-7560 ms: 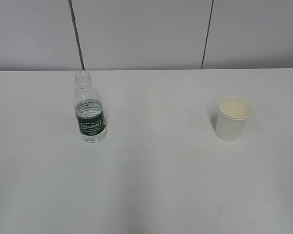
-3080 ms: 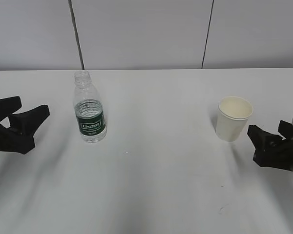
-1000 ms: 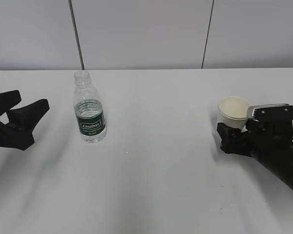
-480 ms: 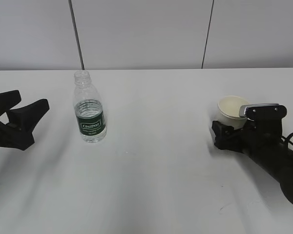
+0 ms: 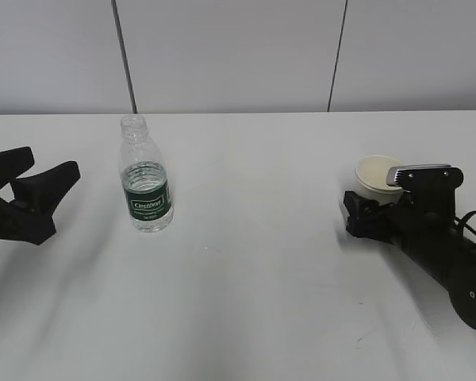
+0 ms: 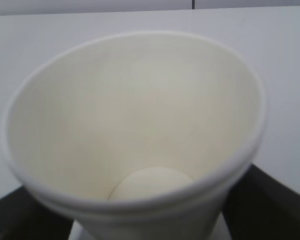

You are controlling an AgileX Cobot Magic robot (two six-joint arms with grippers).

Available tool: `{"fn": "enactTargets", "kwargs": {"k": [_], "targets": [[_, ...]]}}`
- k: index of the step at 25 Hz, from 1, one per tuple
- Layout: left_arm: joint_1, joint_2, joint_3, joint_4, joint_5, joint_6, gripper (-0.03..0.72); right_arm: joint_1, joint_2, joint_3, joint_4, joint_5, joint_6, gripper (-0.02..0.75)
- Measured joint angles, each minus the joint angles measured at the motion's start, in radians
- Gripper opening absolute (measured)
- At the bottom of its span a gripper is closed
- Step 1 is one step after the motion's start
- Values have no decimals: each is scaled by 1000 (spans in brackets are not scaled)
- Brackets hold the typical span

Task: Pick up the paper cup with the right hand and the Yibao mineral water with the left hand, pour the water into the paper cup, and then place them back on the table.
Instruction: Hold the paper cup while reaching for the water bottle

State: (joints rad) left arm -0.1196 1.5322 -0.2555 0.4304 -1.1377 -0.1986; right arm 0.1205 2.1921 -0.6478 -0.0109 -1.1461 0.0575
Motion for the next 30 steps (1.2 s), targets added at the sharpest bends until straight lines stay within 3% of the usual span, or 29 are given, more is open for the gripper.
{"fn": "enactTargets", "kwargs": {"k": [6, 17, 30], "targets": [[0, 0, 0, 2, 1, 0, 461, 0, 0, 0, 0, -2, 0, 549], [0, 9, 0, 8, 14, 0, 461, 0, 0, 0, -10, -2, 4, 538], [0, 115, -2, 47, 1, 0, 468, 0, 0, 0, -267, -2, 4, 536]]}}
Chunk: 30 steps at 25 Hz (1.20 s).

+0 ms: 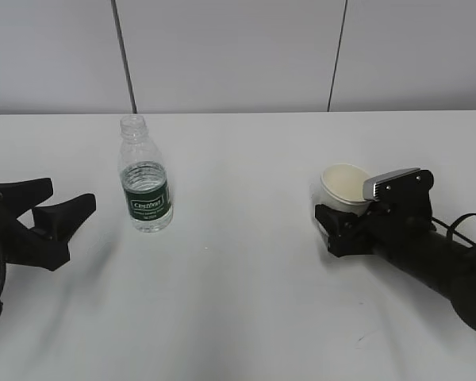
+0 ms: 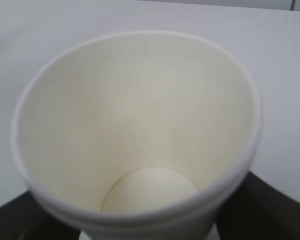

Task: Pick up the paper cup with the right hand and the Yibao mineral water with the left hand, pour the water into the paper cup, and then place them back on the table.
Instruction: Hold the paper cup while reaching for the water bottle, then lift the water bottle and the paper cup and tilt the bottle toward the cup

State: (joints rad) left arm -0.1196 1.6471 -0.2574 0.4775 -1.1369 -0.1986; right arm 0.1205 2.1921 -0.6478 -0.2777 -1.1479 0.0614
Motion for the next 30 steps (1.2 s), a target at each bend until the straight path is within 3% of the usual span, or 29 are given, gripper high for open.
{"fn": "enactTargets", "kwargs": {"k": [10, 30], "targets": [[0, 107, -26, 1, -3, 2, 570, 0, 0, 0, -135, -1, 2, 535], [-46, 317, -280, 39, -5, 18, 577, 0, 0, 0, -159, -1, 4, 533]]}}
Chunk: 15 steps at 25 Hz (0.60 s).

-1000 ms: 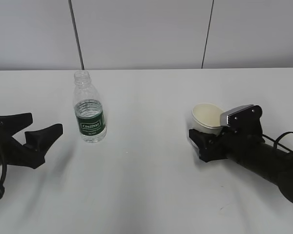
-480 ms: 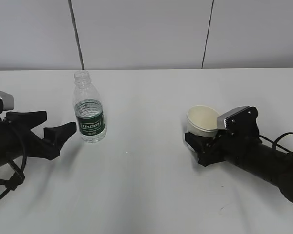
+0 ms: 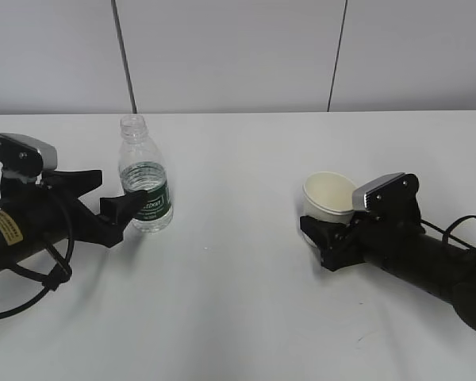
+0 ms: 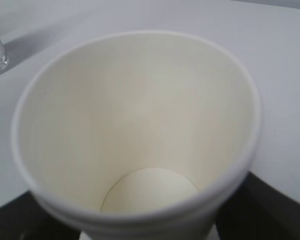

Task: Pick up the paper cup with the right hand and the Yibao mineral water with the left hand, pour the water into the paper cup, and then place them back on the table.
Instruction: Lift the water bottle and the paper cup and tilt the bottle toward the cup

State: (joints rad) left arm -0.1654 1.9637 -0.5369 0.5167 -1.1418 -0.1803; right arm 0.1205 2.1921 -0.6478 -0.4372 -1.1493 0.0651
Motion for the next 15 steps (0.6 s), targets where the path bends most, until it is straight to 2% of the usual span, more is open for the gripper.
{"fn": "enactTargets", "kwargs": {"k": [5, 15], "targets": [[-8, 36, -46, 2, 1, 0, 577, 0, 0, 0, 0, 0, 0, 533], [-73, 137, -164, -19, 1, 0, 577, 0, 0, 0, 0, 0, 0, 533]]}}
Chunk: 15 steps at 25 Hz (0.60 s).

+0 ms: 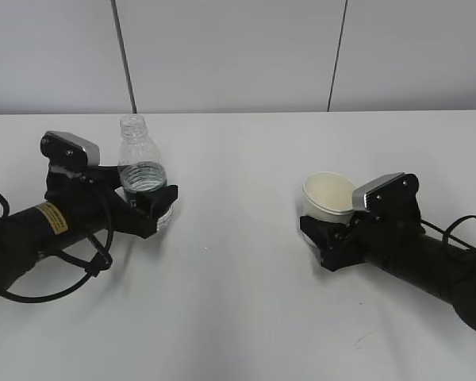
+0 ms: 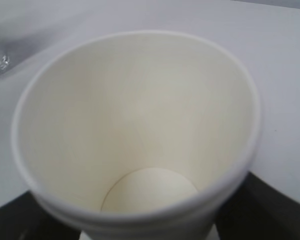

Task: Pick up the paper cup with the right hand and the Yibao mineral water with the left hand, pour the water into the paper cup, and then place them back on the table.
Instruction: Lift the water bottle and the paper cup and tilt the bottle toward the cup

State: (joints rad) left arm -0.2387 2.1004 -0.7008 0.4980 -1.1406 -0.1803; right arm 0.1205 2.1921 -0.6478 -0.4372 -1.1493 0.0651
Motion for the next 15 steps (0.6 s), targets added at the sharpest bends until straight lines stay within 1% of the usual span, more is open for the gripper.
{"fn": "enactTargets", "kwargs": {"k": [4, 7, 9, 12, 13, 15], "targets": [[-4, 27, -39, -33, -1, 0, 575, 0, 0, 0, 0, 0, 0, 533], [-4, 37, -45, -35, -1, 0, 561, 0, 0, 0, 0, 0, 0, 533], [-4, 39, -45, -35, -1, 0, 513, 0, 0, 0, 0, 0, 0, 533], [-6, 39, -45, -30, -2, 1, 417, 0, 0, 0, -2, 0, 0, 533], [-6, 39, -45, -28, -3, 1, 398, 0, 0, 0, -2, 0, 0, 533], [-6, 39, -45, -27, -3, 1, 386, 0, 0, 0, -4, 0, 0, 533]]}}
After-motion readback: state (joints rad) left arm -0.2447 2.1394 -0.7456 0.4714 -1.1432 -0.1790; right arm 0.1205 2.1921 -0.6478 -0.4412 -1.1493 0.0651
